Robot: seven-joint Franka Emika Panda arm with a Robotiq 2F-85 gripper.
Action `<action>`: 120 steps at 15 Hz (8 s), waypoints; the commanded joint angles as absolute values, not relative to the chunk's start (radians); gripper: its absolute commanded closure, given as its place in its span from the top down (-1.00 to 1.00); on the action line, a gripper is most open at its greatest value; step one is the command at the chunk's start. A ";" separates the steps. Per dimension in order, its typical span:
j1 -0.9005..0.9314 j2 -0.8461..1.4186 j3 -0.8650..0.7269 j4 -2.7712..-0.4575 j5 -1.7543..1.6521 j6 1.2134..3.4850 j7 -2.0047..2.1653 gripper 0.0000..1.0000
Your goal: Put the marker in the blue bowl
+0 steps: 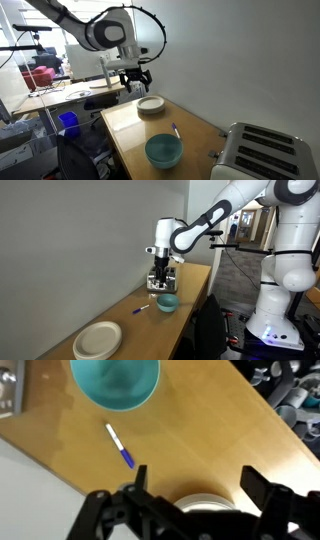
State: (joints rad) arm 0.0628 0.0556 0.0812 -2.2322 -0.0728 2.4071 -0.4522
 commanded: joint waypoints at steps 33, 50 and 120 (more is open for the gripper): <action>-0.126 0.817 0.186 -1.579 -0.123 2.446 -0.976 1.00; -0.118 1.141 0.189 -1.193 -0.128 2.378 -1.014 -0.42; -0.138 0.315 0.137 -2.171 -0.086 2.575 -0.726 1.00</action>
State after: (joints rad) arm -0.1620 0.3438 0.1605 -2.1464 -0.0728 2.5873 -0.7535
